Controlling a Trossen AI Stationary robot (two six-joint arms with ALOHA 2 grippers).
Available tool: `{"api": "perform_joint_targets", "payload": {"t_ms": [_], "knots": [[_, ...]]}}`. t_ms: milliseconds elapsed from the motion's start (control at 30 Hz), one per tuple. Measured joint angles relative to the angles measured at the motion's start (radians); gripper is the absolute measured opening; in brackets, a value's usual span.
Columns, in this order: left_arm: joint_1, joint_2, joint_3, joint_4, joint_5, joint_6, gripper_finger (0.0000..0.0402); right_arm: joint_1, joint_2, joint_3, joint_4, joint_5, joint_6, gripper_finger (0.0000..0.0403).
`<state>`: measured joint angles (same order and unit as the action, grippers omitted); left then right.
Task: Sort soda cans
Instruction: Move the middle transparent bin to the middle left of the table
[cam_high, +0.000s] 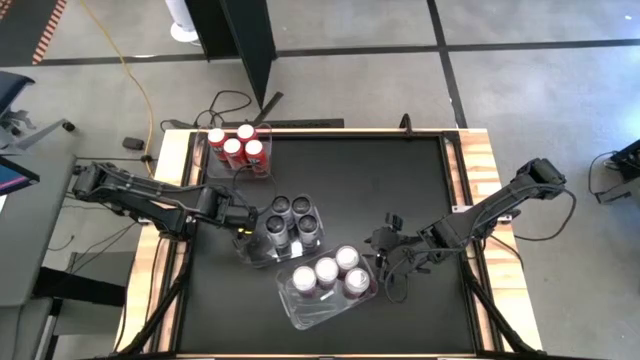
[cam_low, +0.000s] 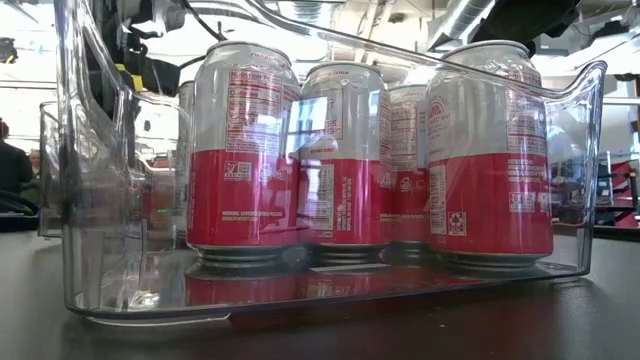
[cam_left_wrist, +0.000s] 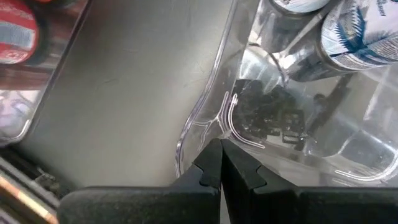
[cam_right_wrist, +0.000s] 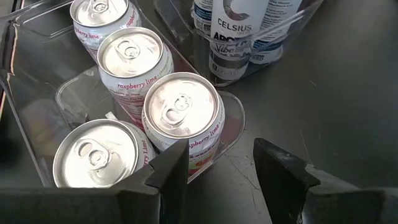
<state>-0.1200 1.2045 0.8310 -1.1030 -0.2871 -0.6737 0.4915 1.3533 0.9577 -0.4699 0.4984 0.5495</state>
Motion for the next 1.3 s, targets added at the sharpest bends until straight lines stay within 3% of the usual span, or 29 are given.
{"api": "perform_joint_targets", "payload": {"t_ms": [600,833,1200,1300], "knots": [[-0.002,0.0,0.032,0.013,-0.004,0.058,0.0,-0.001,0.0,0.0,0.001,0.0,-0.005,0.0198],[-0.024,-0.018,0.034,0.035,-0.004,0.078,0.0,-0.029,0.0,0.0,0.079,0.0,-0.112,0.0198],[-0.066,-0.186,0.035,0.082,0.001,0.085,0.0,-0.203,0.0,0.0,0.224,-0.002,-0.354,0.0197],[-0.09,-0.243,0.035,0.117,0.002,0.086,0.0,-0.285,0.0,0.0,0.227,-0.066,-0.375,0.0183]]}}
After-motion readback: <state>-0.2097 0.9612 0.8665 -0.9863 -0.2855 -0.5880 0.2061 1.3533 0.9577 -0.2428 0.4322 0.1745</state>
